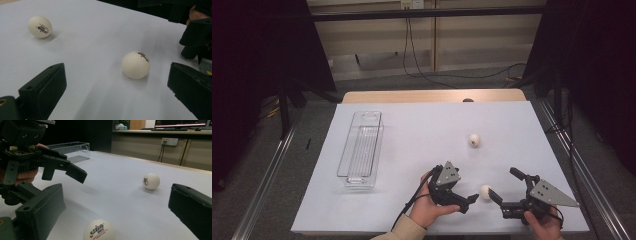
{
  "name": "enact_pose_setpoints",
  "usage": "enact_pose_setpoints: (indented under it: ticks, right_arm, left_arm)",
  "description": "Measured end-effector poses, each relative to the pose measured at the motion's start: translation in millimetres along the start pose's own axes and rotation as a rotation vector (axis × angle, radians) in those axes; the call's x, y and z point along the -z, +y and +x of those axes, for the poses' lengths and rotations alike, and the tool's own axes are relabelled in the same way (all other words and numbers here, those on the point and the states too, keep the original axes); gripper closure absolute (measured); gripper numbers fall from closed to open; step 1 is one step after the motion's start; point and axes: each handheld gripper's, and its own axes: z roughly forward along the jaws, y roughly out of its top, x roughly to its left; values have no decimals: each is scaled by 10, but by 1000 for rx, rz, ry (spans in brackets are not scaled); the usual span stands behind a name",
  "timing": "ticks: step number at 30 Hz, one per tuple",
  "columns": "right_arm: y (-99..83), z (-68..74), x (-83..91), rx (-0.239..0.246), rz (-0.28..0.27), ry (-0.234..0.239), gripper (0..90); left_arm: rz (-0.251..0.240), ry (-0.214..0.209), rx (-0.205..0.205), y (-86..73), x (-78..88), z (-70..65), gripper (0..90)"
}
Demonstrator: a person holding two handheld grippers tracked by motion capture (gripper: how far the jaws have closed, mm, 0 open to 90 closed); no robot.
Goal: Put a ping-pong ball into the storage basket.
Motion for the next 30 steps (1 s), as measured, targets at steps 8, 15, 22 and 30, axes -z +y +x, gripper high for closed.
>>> enact_pose_setpoints:
  ticks: [8, 15, 22, 30]
  right_arm:
    - [1, -5, 6, -6, -2, -1, 0]
    - [2, -4, 3, -6, -3, 1, 0]
    - [2, -10, 5, -3, -2, 0, 0]
    - [3, -2, 0, -7, -1, 2, 0]
  left_arm:
    - [16, 5, -10, 20, -57, -13, 28]
    - [36, -1, -20, 36, -102, -35, 39]
    - [60, -6, -40, 62, -157, -59, 44]
    - [84, -7, -54, 65, -194, -65, 53]
